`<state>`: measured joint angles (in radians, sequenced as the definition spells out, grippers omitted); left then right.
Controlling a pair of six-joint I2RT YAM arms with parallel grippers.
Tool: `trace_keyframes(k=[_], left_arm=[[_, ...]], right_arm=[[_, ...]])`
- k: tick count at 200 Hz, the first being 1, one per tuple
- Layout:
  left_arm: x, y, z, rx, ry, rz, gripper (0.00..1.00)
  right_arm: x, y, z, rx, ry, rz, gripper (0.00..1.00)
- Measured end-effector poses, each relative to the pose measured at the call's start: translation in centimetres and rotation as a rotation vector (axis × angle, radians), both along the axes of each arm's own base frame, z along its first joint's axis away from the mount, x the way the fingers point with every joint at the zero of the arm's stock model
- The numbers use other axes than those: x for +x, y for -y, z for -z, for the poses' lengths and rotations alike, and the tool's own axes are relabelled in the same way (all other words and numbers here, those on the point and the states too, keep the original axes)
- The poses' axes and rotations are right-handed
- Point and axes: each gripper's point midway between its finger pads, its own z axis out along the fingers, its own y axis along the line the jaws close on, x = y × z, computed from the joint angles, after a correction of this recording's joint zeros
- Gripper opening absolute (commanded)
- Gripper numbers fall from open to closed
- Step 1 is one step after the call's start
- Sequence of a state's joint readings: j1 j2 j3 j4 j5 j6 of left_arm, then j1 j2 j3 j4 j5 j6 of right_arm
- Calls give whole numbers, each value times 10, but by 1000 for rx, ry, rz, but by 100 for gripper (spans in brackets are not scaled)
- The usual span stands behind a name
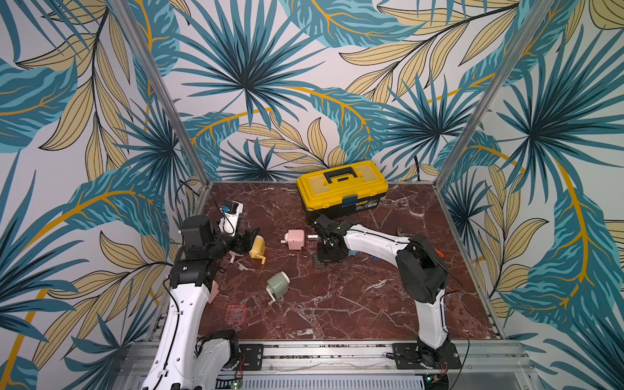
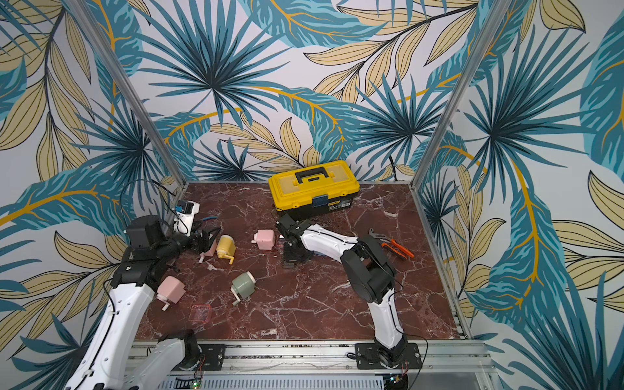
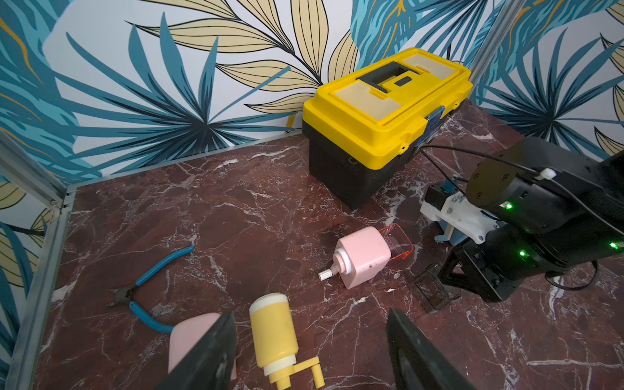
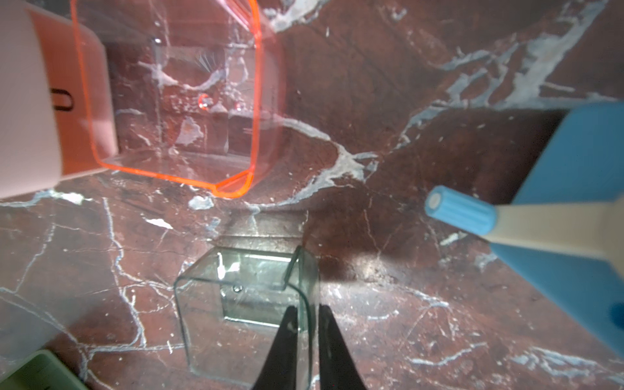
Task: Put the tray back into the pencil sharpener
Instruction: Pick up the container from the center of the board.
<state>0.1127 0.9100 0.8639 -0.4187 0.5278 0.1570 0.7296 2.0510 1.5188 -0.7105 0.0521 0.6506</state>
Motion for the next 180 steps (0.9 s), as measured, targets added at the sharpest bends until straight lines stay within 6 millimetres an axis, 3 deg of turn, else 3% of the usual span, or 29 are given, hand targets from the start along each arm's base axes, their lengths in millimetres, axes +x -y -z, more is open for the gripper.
trace_keyframes(k=[85,180], left_arm=[[-2,17,3,22,4,79,71],[-7,44,24,83,-44,189,71]], right_arm=[[-1,2,4,-12,-9,0,8],[-12,10,3,-32,-24,-2,4]])
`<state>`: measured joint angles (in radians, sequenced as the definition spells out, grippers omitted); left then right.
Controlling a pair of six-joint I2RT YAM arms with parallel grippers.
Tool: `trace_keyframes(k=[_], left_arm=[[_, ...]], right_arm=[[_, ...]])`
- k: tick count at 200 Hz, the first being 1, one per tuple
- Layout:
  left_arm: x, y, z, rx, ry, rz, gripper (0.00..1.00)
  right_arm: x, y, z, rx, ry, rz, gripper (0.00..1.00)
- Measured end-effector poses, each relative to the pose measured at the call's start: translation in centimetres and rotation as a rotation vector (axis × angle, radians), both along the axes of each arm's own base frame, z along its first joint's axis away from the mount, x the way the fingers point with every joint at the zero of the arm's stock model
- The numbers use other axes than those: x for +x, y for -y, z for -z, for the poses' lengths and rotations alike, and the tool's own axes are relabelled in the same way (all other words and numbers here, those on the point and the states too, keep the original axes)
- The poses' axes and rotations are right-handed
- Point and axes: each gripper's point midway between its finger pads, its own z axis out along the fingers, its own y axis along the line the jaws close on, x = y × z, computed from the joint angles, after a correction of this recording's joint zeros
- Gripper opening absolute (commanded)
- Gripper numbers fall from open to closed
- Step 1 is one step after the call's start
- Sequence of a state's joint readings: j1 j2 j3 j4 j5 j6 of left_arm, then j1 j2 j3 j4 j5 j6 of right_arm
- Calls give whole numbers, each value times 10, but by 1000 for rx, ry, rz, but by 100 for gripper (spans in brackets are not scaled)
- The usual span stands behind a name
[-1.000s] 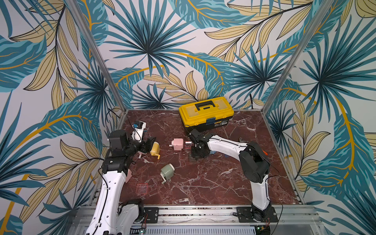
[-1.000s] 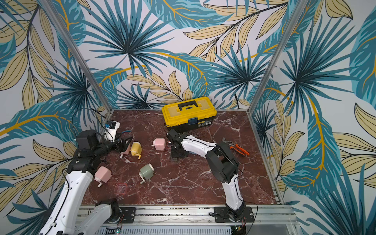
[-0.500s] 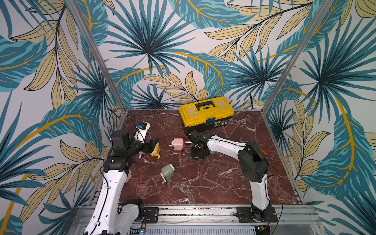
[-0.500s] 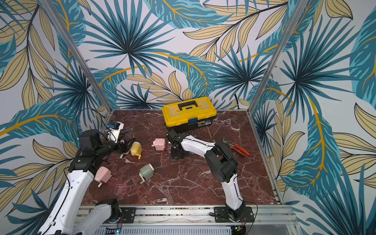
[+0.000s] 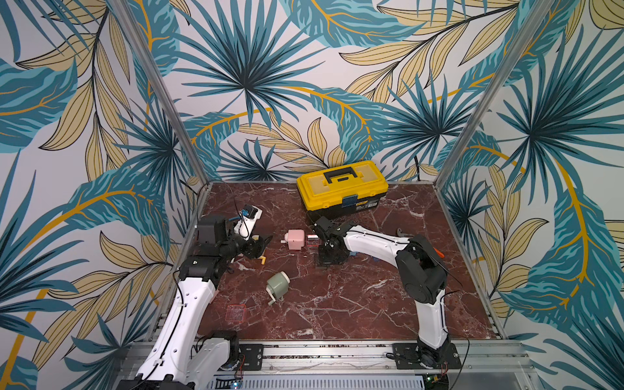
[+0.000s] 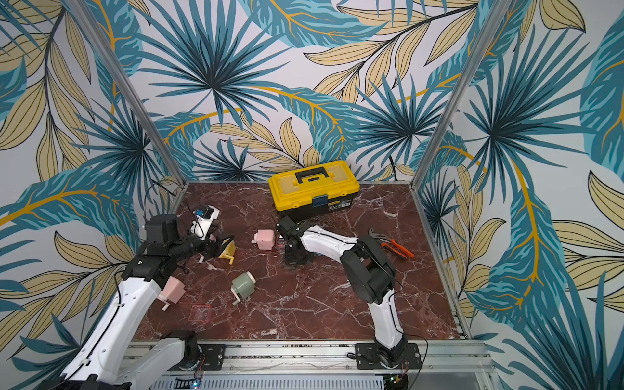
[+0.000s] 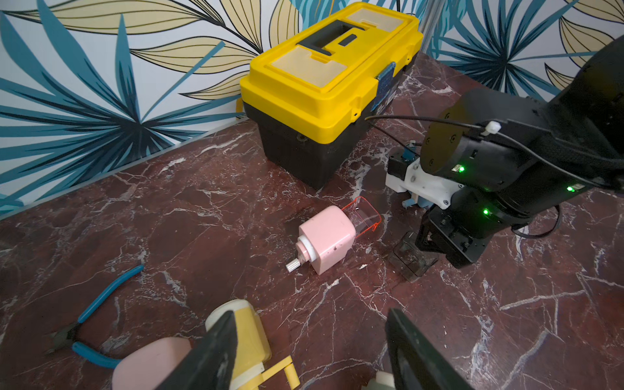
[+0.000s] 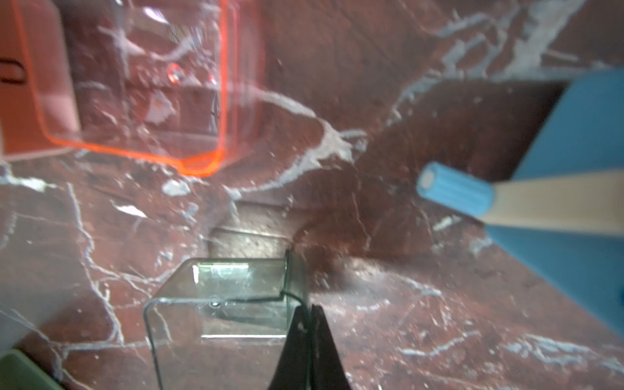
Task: Put the tray back into the pencil sharpener
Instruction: Pick up the container from the center of the board, then place the container at the center of the board.
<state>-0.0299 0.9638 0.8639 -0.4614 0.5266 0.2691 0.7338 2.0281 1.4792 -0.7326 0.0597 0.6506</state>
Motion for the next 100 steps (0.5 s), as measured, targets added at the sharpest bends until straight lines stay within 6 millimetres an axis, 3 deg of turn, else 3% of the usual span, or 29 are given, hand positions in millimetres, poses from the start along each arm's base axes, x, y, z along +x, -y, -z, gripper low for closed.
trace_keyframes(k=[58,100], left_arm=[[-13,16,23,93,-53,88,71],[-28,35,33,155,-68,175,71]], right_arm=[[-49,50,-16,-50,7,11,4],[-77,75,-10,-132,1,-5,5]])
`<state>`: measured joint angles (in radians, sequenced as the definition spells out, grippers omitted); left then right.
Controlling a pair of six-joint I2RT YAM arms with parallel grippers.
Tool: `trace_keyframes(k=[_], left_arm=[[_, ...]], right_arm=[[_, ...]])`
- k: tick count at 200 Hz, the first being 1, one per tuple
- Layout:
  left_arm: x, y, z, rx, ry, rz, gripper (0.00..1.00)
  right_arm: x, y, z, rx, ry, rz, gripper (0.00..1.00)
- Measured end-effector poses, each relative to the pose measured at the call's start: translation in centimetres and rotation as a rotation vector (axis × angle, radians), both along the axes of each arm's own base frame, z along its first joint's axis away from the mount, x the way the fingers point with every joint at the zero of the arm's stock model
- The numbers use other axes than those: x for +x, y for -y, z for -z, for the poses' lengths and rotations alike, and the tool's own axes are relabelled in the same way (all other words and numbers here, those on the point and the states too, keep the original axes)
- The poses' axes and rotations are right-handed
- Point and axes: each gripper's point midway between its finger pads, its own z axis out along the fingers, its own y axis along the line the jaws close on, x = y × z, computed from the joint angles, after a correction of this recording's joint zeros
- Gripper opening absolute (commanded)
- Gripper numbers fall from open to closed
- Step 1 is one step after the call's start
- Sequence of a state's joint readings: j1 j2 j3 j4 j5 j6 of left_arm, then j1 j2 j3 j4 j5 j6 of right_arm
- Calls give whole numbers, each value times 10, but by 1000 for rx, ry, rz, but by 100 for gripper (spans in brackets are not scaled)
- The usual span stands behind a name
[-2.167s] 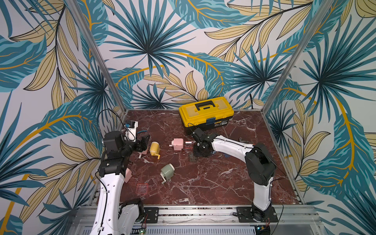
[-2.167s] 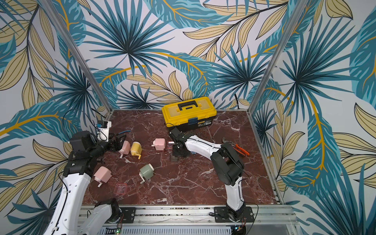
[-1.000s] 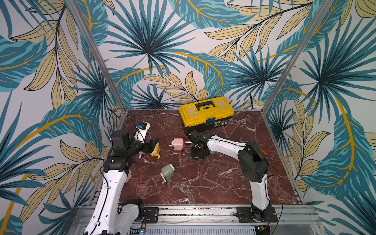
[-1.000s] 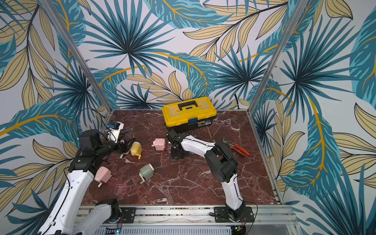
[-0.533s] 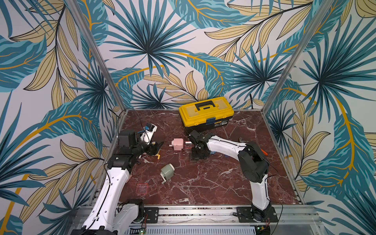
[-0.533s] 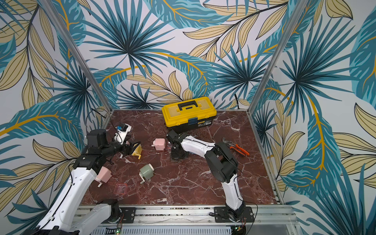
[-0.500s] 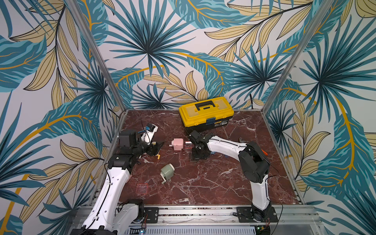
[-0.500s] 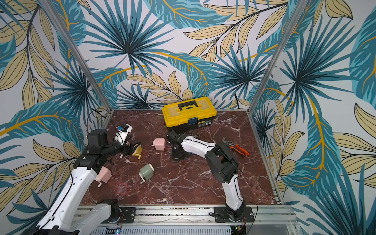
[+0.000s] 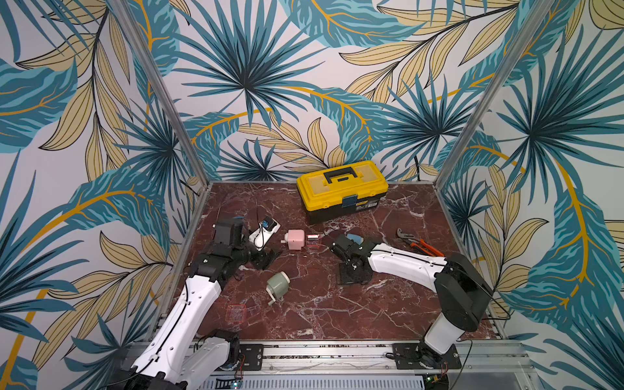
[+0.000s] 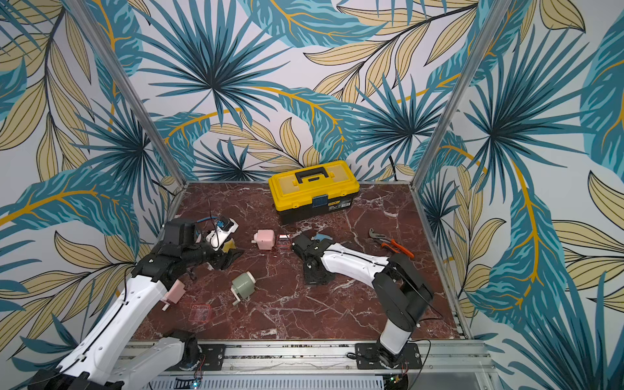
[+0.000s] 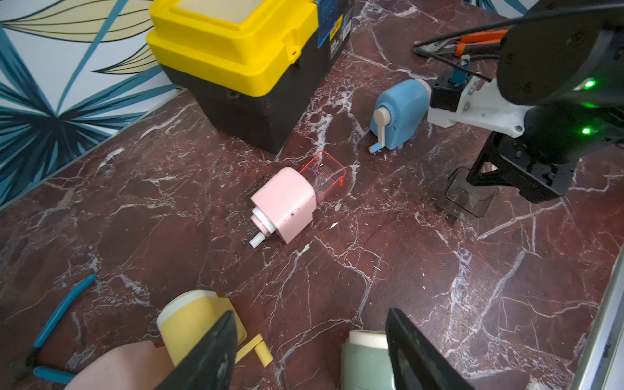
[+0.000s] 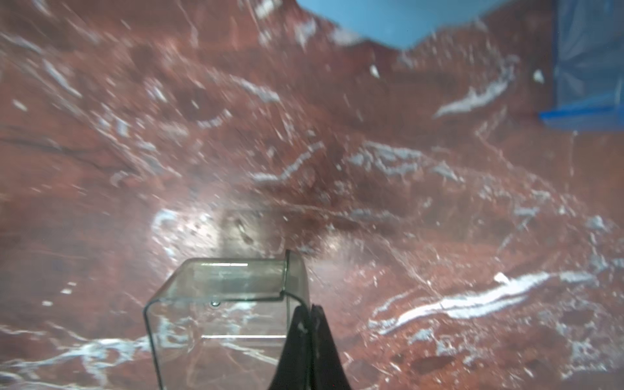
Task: Put the tray back into the pencil sharpener
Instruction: Place the container at the center of the board, then pick up the container from the center of the board.
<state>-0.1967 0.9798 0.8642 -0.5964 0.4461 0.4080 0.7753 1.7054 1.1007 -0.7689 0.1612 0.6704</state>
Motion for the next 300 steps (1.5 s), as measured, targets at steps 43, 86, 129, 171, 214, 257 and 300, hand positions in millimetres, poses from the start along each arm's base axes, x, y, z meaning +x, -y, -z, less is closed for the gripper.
trace_keyframes(k=[43,86,129,171,214,257,300], left_arm=[[-14,11,12,75,-16,69,72],[-28,2,30,164,-74,88,73],[-50,-3,47,232,-154,143,78],[-66,-1,57,241,-225,185,79],[-71,6,79,236,-365,189,81],[-71,2,104,326,-464,139,82],[-72,-1,127,419,-537,116,82]], right_arm=[[-5,2,4,-26,-1,-4,12],[-3,0,4,-16,9,13,27],[2,-1,-9,11,54,30,38],[11,-3,-34,63,139,49,40],[10,4,-34,55,161,66,41],[4,11,-27,44,153,84,41],[5,10,-32,64,168,95,41]])
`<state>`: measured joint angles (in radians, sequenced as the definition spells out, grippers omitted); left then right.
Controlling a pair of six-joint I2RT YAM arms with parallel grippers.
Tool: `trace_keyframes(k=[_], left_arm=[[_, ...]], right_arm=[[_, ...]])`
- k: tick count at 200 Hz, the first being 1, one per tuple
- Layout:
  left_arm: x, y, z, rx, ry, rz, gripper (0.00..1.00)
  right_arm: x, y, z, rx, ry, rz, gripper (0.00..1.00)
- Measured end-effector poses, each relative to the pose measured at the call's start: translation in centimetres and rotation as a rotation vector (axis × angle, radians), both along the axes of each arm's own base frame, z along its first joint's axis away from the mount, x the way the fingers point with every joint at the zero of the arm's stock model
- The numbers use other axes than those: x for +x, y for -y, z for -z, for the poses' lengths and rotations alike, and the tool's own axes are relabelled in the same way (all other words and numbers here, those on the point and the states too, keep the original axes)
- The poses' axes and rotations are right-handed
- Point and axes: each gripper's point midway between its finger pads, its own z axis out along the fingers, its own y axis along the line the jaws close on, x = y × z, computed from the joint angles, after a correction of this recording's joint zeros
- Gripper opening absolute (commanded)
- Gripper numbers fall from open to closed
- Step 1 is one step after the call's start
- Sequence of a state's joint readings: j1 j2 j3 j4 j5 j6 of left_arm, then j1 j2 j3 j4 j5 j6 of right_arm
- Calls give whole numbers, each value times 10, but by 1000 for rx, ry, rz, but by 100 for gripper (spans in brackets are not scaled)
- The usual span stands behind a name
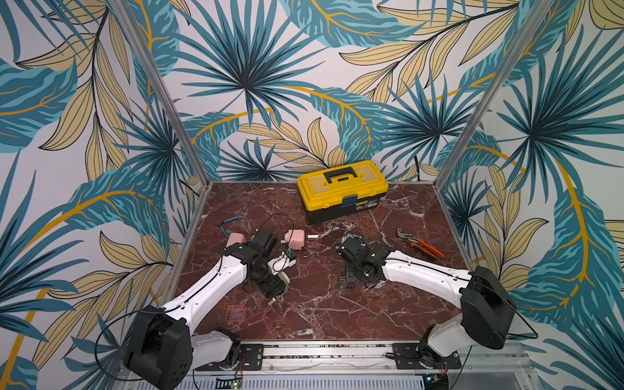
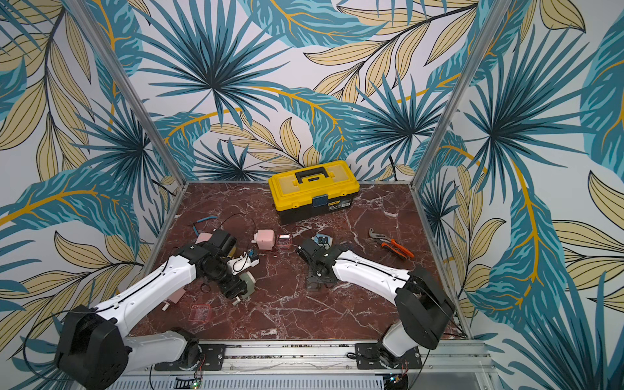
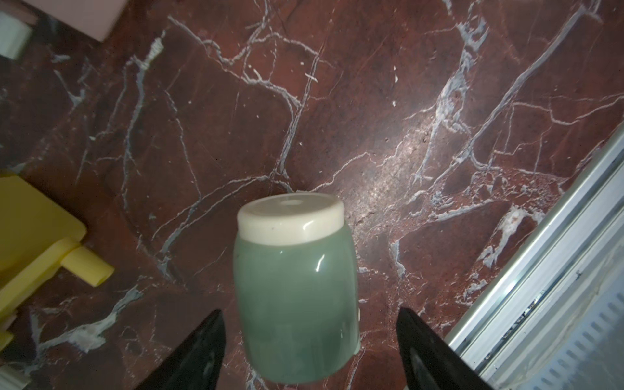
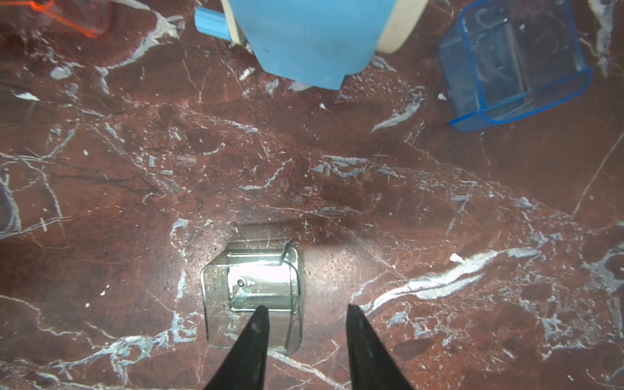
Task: Put the tray back into the pencil sharpener
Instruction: Pick up the container from the center of the board.
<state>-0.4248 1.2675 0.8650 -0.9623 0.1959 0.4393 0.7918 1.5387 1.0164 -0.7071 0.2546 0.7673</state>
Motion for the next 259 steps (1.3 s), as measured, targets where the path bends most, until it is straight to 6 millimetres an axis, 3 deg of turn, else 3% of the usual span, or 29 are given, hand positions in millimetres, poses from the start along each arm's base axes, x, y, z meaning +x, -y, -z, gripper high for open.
trace_keyframes(k=[94,194,220,259], left_arm=[[12,3,25,110,-76,4,69],[12,4,26,116,-52,22,50],[11,13,22,104,-22,83,49],[-9,46,15,79,29,323,49]], right_arm=[[-9,11,1,5,7,22,40],[-10,13,-1,9,15,27,40],[-12,14,0,9,14,27,40],[-15,22,-1,39,31,50,40]])
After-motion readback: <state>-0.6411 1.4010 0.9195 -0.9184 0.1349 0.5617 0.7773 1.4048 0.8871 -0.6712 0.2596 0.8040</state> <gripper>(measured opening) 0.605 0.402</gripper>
